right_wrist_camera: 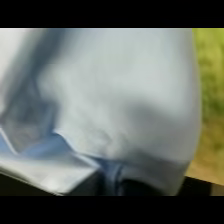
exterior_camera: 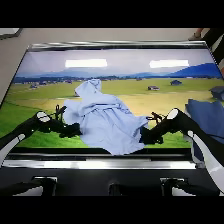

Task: Fold the shirts.

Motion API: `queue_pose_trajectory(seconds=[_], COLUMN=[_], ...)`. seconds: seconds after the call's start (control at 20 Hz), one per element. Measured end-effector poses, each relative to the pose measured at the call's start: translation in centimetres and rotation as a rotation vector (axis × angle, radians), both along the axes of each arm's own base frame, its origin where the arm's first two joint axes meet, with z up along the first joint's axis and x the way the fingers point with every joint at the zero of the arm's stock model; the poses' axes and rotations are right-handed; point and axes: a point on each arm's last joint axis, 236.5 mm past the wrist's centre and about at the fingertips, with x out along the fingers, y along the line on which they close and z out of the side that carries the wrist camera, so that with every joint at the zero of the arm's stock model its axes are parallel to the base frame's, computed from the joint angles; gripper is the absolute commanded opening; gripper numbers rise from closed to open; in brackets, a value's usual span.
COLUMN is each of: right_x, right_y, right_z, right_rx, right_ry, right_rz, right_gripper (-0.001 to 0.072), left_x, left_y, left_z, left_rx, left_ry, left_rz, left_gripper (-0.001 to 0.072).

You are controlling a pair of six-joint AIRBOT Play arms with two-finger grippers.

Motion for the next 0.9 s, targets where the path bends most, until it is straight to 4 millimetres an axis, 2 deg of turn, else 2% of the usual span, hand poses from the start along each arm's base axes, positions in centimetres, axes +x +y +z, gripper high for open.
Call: queue_pose_trajectory(seconds=[0.1,0.2,0.3,0.4,0.45,0.5,0.55,0.6,0.65,0.7,0.75,0.8,0.85,0.9], right_x=[0.5,1.7,4.1,8.0,10.3,12.8,14.8,16.1,16.4,15.4,13.3,10.6,7.4,4.4], right_y=[0.9,1.5,1.8,1.9,1.6,1.1,0.5,-0.3,-1.2,-2.2,-3.0,-3.8,-4.5,-5.0], right_z=[0.4,1.8,4.6,10.0,14.0,19.2,24.9,32.1,39.6,47.4,54.2,59.9,64.6,68.1], right_rx=[0.048,0.080,0.101,0.102,0.082,0.052,0.018,-0.025,-0.059,-0.093,-0.113,-0.121,-0.124,-0.114], right_ry=[-0.013,-0.066,-0.185,-0.401,-0.551,-0.731,-0.915,-1.129,-1.340,-1.556,-1.740,-1.896,-2.029,-2.129], right_rz=[-0.001,0.011,0.028,0.061,0.077,0.081,0.074,0.054,0.014,-0.034,-0.085,-0.135,-0.183,-0.230], right_gripper=[0.0044,0.0044,0.0044,0.0045,0.0045,0.0045,0.0046,0.0046,0.0046,0.0046,0.0046,0.0046,0.0046,0.0046], left_x=[1.2,2.5,4.8,7.4,8.9,10.0,10.6,10.2,9.0,6.7,3.9,0.6,-2.4,-5.2], left_y=[0.1,-0.3,-0.1,-0.1,0.1,0.2,0.4,0.5,0.7,1.0,1.4,1.5,1.5,1.5], left_z=[1.4,4.0,8.1,14.5,19.2,24.9,31.6,38.4,45.3,52.3,58.0,62.9,66.1,68.7], left_rx=[0.004,-0.008,-0.001,0.007,0.016,0.022,0.021,0.017,0.010,0.001,-0.014,-0.046,-0.079,-0.121], left_ry=[-0.063,-0.136,-0.266,-0.443,-0.569,-0.711,-0.870,-1.027,-1.189,-1.356,-1.497,-1.621,-1.705,-1.779], left_rz=[-0.009,-0.022,-0.035,-0.048,-0.050,-0.048,-0.041,-0.030,-0.015,0.002,0.023,0.040,0.047,0.055], left_gripper=[0.0030,0.0029,0.0029,0.0029,0.0029,0.0029,0.0029,0.0029,0.0029,0.0029,0.0029,0.0029,0.0029,0.0029])
